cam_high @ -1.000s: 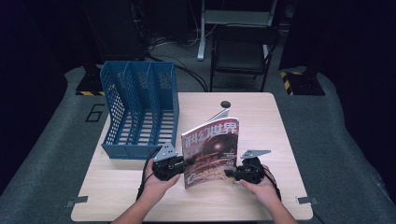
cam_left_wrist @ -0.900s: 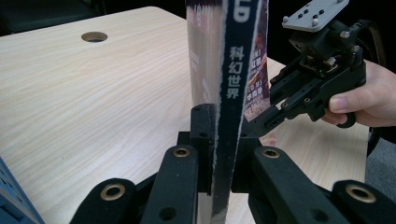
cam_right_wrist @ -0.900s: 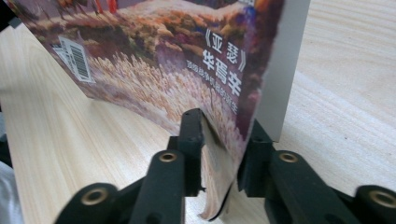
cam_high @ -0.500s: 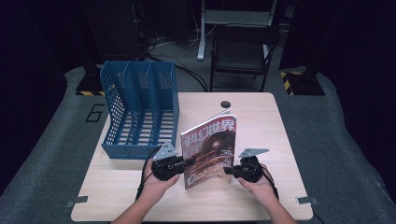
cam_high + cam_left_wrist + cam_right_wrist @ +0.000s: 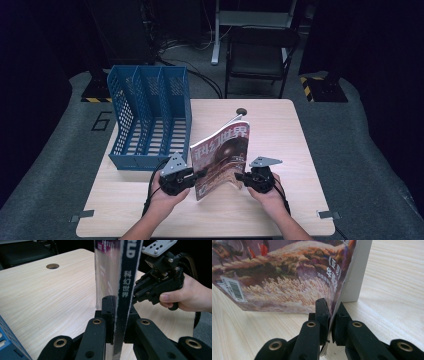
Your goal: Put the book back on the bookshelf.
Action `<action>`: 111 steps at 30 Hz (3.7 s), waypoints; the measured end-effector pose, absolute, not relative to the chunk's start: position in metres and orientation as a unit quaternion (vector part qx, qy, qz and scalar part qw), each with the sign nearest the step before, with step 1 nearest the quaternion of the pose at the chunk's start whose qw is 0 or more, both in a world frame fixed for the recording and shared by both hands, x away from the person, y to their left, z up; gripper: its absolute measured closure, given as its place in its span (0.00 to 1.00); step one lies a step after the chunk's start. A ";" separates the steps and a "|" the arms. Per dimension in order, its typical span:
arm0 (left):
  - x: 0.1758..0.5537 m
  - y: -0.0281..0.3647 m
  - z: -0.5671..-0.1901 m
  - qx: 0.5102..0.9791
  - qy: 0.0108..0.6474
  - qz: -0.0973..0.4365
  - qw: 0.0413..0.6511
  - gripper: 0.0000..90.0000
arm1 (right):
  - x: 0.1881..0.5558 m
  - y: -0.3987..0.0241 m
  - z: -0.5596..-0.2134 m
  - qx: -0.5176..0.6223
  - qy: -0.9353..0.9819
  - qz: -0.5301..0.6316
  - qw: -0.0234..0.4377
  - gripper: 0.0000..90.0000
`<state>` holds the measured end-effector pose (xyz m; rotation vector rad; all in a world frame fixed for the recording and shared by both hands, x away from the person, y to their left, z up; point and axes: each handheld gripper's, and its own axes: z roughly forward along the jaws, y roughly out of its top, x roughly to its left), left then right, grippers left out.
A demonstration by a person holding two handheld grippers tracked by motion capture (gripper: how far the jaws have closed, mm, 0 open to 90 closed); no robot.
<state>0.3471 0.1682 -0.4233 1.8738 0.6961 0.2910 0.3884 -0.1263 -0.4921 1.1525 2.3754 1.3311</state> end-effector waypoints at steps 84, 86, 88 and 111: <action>0.361 0.152 -0.345 0.808 0.297 0.092 0.501 0.66 | 0.394 -0.128 -0.496 0.380 0.807 0.443 0.094 0.61; 0.362 0.151 -0.342 0.813 0.292 0.092 0.495 0.66 | 0.393 -0.128 -0.496 0.382 0.806 0.442 0.092 0.61; 0.363 0.150 -0.339 0.816 0.291 0.095 0.490 0.66 | 0.392 -0.128 -0.495 0.381 0.806 0.443 0.090 0.60; 0.376 0.131 -0.320 0.828 0.295 0.110 0.465 0.71 | 0.393 -0.128 -0.494 0.372 0.804 0.452 0.103 0.57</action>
